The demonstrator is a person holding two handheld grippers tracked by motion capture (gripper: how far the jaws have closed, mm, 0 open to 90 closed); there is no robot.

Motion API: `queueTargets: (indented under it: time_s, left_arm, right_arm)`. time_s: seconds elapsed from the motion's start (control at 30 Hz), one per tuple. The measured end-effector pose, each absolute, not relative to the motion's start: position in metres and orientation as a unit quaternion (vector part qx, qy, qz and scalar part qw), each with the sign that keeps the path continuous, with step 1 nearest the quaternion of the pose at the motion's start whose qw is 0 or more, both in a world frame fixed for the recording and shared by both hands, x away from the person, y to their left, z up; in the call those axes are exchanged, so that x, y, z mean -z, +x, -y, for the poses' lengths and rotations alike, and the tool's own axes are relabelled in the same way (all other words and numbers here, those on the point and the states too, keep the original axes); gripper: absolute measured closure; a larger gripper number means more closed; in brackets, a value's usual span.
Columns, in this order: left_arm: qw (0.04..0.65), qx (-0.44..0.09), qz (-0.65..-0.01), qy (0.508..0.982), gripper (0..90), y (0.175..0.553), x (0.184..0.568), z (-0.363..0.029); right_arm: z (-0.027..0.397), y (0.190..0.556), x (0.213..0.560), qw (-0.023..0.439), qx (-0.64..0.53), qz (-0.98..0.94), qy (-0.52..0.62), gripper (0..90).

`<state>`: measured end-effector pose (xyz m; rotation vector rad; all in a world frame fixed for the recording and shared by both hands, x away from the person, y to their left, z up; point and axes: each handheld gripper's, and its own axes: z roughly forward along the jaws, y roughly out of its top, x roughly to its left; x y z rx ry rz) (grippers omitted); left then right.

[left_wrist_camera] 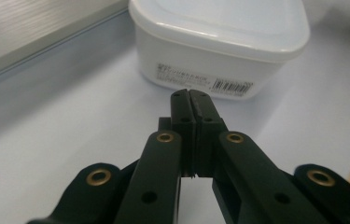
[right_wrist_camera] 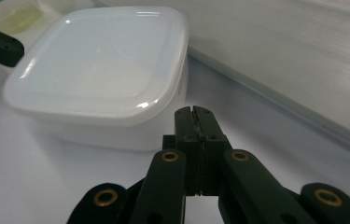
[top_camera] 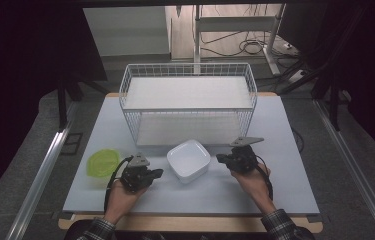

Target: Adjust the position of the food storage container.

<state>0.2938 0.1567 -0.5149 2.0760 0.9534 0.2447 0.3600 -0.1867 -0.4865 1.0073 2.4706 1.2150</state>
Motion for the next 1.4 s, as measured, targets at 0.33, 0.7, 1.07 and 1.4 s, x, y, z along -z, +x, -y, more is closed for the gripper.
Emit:
queueTargets:
  time_s: [0.33,0.7,1.07,1.4]
  left_arm:
    - [0.386,-0.121,-0.389,0.828,89.4,0.312,0.519,-0.130]
    - [0.390,-0.121,-0.410,0.816,89.6,0.323,0.521,-0.138]
    - [0.396,-0.108,-0.400,0.820,89.7,0.320,0.522,-0.133]
    - [0.387,-0.102,-0.387,0.831,89.7,0.309,0.521,-0.122]
  right_arm:
    - [0.164,0.382,0.496,0.102,-0.402,-0.843,0.341,89.4]
    - [0.169,0.370,0.495,0.055,-0.401,-0.854,0.326,89.6]
    - [0.167,0.342,0.497,0.064,-0.376,-0.874,0.302,89.5]
    - [0.179,0.340,0.495,0.057,-0.380,-0.866,0.320,89.5]
